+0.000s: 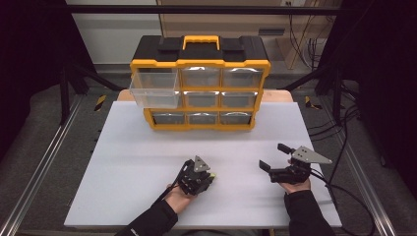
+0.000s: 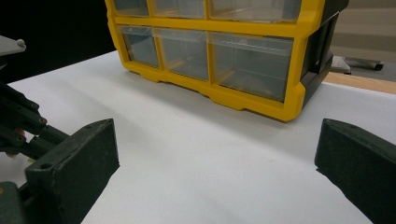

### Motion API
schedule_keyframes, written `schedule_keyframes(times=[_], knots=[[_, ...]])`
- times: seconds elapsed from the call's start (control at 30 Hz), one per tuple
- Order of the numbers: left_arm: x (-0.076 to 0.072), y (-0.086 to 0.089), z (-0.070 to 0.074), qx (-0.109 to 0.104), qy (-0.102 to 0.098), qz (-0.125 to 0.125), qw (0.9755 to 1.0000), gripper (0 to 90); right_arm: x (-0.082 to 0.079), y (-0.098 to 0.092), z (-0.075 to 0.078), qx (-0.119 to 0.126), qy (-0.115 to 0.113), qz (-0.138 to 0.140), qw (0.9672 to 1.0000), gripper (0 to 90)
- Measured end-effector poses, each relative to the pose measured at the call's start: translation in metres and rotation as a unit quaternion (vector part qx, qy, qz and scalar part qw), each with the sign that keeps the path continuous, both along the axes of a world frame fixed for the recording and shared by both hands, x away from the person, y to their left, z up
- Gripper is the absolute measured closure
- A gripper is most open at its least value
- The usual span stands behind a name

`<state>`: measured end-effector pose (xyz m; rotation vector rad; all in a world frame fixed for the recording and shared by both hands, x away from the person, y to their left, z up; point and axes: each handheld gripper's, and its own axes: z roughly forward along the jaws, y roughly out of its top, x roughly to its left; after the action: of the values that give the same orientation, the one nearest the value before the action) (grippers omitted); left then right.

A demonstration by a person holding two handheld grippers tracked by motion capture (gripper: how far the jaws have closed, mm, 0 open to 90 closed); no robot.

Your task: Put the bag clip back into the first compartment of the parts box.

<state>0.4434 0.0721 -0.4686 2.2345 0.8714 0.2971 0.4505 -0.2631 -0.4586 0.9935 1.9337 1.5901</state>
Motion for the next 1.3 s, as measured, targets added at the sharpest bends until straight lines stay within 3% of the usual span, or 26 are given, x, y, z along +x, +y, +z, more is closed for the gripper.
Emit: schedule_keyframes(times=[0.57, 1.3], knots=[[0.001, 0.017, 0.022, -0.026, -0.016, 0.002, 0.9995, 77.4, 0.0, 0.0, 0.0, 0.001, 0.0, 0.001, 1.0, 0.2], [0.003, 0.05, 0.057, -0.064, -0.047, 0.023, 0.9966, 77.5, 0.0, -0.001, 0.0, 0.001, 0.0, -0.001, 1.0, 0.2]])
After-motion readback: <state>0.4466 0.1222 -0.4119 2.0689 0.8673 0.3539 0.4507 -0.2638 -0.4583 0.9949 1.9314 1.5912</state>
